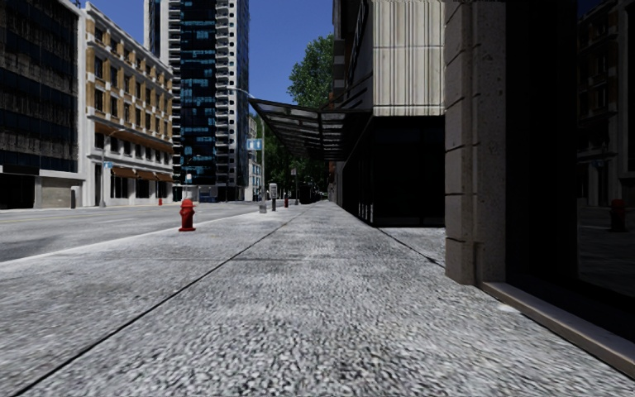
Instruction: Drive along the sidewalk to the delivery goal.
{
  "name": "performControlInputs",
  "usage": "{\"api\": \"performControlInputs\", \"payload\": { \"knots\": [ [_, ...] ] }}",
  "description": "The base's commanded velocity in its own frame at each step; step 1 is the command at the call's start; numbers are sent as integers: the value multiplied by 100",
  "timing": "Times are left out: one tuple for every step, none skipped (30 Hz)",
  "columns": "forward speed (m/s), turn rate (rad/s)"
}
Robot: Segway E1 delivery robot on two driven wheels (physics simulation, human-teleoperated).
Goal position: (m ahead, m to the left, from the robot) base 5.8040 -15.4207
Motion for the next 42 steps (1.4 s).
{"api": "performControlInputs", "payload": {
  "knots": [
    [200, 0],
    [200, 0],
    [200, 0],
    [200, 0],
    [200, 0],
    [200, 0],
    [200, 0],
    [200, 0],
    [200, 0],
    [200, 0],
    [200, 0],
    [200, 0],
    [200, 0],
    [200, 0],
    [200, 0],
    [200, 0],
    [200, 0],
    [200, 0],
    [200, 0],
    [200, 0],
    [200, 0],
    [200, 0],
    [200, 0],
    [200, 0],
    [200, 0],
    [200, 0],
    [200, 0],
    [198, 0],
    [189, 0],
    [127, 0],
    [127, 0],
    [0, 0],
    [0, 0],
    [0, 0],
    [0, 0],
    [0, 0],
    [0, 0],
    [0, 0],
    [0, 0],
    [0, 0],
    [0, 0],
    [0, 0]
  ]
}}
